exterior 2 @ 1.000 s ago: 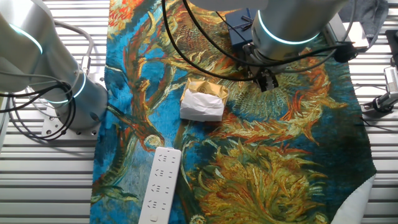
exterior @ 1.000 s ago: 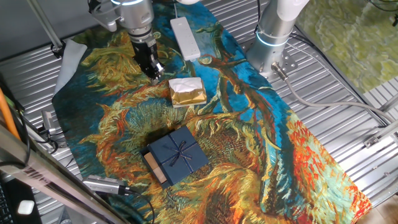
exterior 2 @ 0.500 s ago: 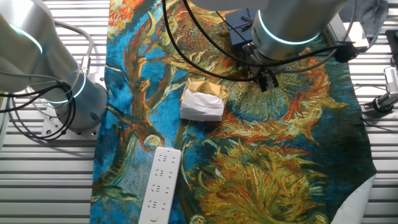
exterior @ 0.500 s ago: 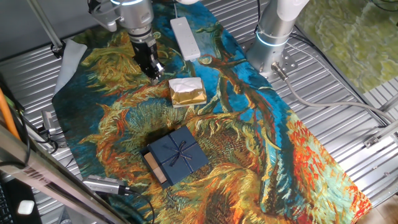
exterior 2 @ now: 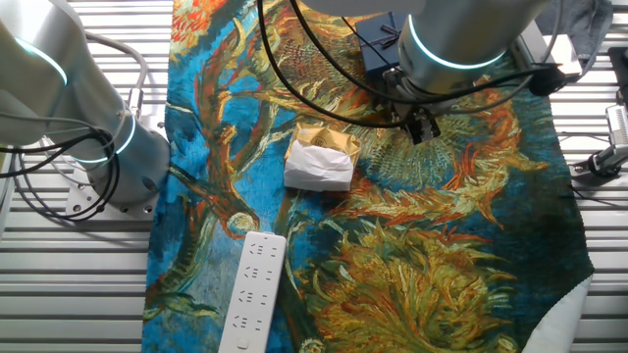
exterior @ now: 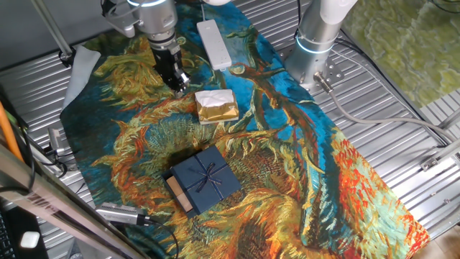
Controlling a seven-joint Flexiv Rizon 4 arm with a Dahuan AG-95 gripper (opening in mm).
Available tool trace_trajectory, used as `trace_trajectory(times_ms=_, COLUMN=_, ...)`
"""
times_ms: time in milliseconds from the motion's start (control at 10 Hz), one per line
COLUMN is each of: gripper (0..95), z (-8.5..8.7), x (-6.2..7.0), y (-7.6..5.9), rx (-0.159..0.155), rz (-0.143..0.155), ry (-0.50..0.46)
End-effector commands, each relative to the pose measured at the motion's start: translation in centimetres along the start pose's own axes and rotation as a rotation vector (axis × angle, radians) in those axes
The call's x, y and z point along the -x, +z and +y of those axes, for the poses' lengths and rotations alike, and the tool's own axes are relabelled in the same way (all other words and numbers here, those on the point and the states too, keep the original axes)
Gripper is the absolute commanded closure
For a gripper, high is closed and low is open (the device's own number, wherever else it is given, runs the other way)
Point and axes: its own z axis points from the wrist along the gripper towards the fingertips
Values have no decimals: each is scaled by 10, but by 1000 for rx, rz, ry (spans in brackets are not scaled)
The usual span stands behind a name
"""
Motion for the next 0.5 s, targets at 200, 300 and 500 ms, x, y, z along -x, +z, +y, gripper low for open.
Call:
trace_trajectory(times_ms=200, gripper=950, z=0, x=0, y=0, rx=-8, rz=3, ry=6)
trace_trajectory(times_ms=300, gripper=950, z=0, x=0, y=0, rx=-9, rz=3, ry=12)
trace_trajectory(times_ms=500, gripper=950, z=0, x=0, y=0, rx=-12, rz=1, ry=25)
